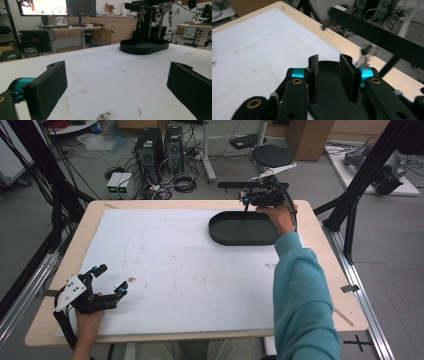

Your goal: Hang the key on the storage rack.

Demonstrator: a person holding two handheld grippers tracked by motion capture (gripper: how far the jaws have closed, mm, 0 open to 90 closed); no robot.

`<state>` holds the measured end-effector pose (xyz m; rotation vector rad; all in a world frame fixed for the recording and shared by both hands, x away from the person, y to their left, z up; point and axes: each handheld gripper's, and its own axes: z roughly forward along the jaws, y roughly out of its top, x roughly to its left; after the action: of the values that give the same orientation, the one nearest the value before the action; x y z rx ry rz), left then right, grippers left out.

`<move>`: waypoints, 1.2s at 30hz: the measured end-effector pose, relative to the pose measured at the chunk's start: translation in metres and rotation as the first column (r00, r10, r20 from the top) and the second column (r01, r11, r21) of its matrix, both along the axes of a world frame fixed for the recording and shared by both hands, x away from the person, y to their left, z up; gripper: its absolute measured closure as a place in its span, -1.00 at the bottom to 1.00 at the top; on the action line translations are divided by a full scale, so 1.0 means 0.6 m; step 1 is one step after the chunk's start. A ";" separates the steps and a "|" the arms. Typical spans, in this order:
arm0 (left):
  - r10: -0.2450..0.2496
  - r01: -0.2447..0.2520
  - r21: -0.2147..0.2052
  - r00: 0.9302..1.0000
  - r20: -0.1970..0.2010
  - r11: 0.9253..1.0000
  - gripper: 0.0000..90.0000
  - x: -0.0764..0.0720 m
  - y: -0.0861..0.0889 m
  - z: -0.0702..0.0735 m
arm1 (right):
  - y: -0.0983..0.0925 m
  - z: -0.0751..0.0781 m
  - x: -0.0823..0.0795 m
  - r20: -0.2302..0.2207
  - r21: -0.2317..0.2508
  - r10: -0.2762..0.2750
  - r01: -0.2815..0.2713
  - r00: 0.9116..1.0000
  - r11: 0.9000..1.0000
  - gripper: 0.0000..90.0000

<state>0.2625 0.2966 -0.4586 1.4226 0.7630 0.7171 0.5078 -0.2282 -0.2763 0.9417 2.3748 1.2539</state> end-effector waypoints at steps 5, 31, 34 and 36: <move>0.001 -0.001 0.003 1.000 -0.004 1.000 -0.92 0.000 0.000 0.000 | -0.017 0.020 -0.051 0.049 0.060 0.093 -0.096 0.994 0.994 0.26; 0.004 -0.004 0.014 1.000 -0.001 1.000 -0.92 0.000 -0.002 0.001 | -0.145 -0.187 -0.302 0.313 0.314 -0.008 -0.096 0.950 0.944 -0.99; 0.005 -0.005 0.008 1.000 -0.006 1.000 -0.92 0.000 -0.001 0.000 | -0.150 -0.208 -0.318 0.359 0.320 -0.039 -0.084 0.932 0.944 -0.99; 0.004 -0.004 0.013 1.000 -0.002 1.000 -0.92 0.000 -0.001 0.001 | -0.152 -0.222 -0.326 0.377 0.333 -0.060 -0.075 0.924 0.940 -0.99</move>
<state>0.2626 0.2959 -0.4582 1.4341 0.7640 0.7249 0.3123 -0.3194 -0.4098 0.6924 1.8951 1.7153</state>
